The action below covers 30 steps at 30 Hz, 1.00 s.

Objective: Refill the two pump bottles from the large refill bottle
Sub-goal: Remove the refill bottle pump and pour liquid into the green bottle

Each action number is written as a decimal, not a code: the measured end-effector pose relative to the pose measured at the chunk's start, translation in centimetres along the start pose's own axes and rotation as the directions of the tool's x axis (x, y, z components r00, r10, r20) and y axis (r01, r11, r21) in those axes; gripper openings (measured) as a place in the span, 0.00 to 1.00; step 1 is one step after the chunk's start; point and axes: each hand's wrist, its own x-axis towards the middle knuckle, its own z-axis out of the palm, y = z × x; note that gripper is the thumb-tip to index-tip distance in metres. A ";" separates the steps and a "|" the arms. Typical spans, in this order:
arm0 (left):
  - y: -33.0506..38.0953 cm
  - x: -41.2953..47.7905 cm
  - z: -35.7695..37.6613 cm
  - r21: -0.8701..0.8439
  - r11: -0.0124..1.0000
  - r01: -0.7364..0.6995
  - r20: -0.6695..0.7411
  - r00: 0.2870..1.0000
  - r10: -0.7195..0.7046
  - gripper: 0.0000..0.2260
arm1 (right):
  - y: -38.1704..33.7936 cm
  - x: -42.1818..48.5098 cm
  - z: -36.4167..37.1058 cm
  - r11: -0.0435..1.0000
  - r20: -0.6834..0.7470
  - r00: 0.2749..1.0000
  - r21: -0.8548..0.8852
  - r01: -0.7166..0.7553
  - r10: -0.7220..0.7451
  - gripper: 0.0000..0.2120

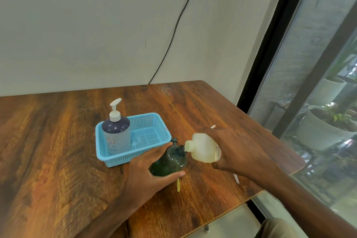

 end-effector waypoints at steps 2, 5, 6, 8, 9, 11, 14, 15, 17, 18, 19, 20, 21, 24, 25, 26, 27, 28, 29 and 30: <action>-0.1 0.0 0.0 -0.008 1.000 0.007 0.001 1.000 -0.007 0.36 | 0.0 0.0 -0.1 1.000 0.009 1.000 0.003 -0.002 0.002 0.34; 0.0 0.0 0.0 -0.017 1.000 0.004 -0.009 1.000 -0.004 0.35 | -0.1 0.0 -0.1 1.000 0.000 1.000 0.006 0.001 -0.001 0.34; 0.1 0.0 0.0 -0.017 1.000 -0.001 -0.011 1.000 0.000 0.35 | 0.0 0.0 -0.1 1.000 -0.001 1.000 0.004 0.002 -0.002 0.34; 0.1 0.0 0.0 -0.026 1.000 -0.002 -0.005 1.000 0.002 0.35 | 0.0 0.0 0.0 1.000 0.000 1.000 0.005 0.003 -0.003 0.35; 0.1 0.0 0.1 -0.032 0.999 -0.001 0.000 1.000 0.001 0.35 | 0.0 0.0 0.1 1.000 0.003 1.000 0.004 0.002 -0.002 0.36; -0.1 0.0 0.1 -0.037 0.999 0.005 0.005 1.000 -0.005 0.36 | 0.1 0.0 0.1 1.000 0.005 1.000 -0.007 -0.001 0.001 0.37; -0.2 -0.1 0.2 -0.028 1.000 0.005 0.000 1.000 -0.005 0.36 | 0.2 0.0 0.1 1.000 -0.003 1.000 -0.006 0.000 0.000 0.37; -0.2 -0.1 0.2 -0.026 1.000 0.006 -0.002 1.000 -0.006 0.36 | 0.2 0.0 0.1 1.000 -0.005 1.000 -0.006 0.004 -0.004 0.36; -0.3 -0.1 0.2 -0.027 1.000 0.012 0.002 1.000 -0.012 0.36 | 0.2 0.1 0.2 1.000 -0.007 1.000 -0.003 0.008 -0.008 0.36; -0.3 -0.1 0.2 -0.028 1.000 0.014 0.004 1.000 -0.014 0.36 | 0.3 0.1 0.2 1.000 -0.011 1.000 0.001 0.010 -0.010 0.36; -0.3 -0.1 0.2 -0.028 0.999 0.016 0.005 1.000 -0.016 0.37 | 0.3 0.1 0.3 1.000 -0.013 1.000 0.006 0.012 -0.012 0.36; -0.3 -0.1 0.3 -0.027 0.999 0.018 0.005 1.000 -0.018 0.37 | 0.3 0.1 0.3 1.000 -0.012 1.000 0.006 0.012 -0.012 0.36; -0.3 -0.1 0.3 -0.025 1.000 0.020 0.004 1.000 -0.019 0.37 | 0.3 0.1 0.2 1.000 -0.010 1.000 0.005 0.012 -0.012 0.36; -0.4 -0.1 0.3 -0.031 0.999 0.020 0.012 1.000 -0.019 0.37 | 0.2 0.0 0.1 1.000 -0.001 1.000 0.015 0.004 -0.004 0.36; -0.4 -0.1 0.3 -0.030 0.999 0.018 0.014 1.000 -0.018 0.37 | 0.1 0.0 0.0 1.000 -0.004 1.000 0.008 0.007 -0.007 0.36; -0.5 -0.1 0.3 -0.024 1.000 0.019 0.014 1.000 -0.019 0.37 | 0.1 0.0 0.0 1.000 -0.005 1.000 -0.003 0.011 -0.011 0.36; -0.4 -0.2 0.3 -0.018 1.000 0.020 0.011 1.000 -0.020 0.38 | 0.1 0.0 0.0 1.000 -0.005 1.000 -0.007 0.014 -0.014 0.36; -0.4 -0.2 0.3 -0.013 1.000 0.021 0.007 1.000 -0.020 0.38 | 0.0 0.0 -0.1 1.000 -0.002 1.000 -0.006 0.015 -0.015 0.36; -0.4 -0.2 0.3 -0.009 1.000 0.020 0.003 1.000 -0.020 0.38 | 0.0 0.0 -0.1 1.000 -0.002 1.000 -0.006 0.015 -0.015 0.36; -0.4 -0.1 0.3 -0.007 1.000 0.021 0.001 1.000 -0.021 0.38 | 0.0 0.0 -0.2 1.000 -0.002 1.000 -0.008 0.014 -0.014 0.36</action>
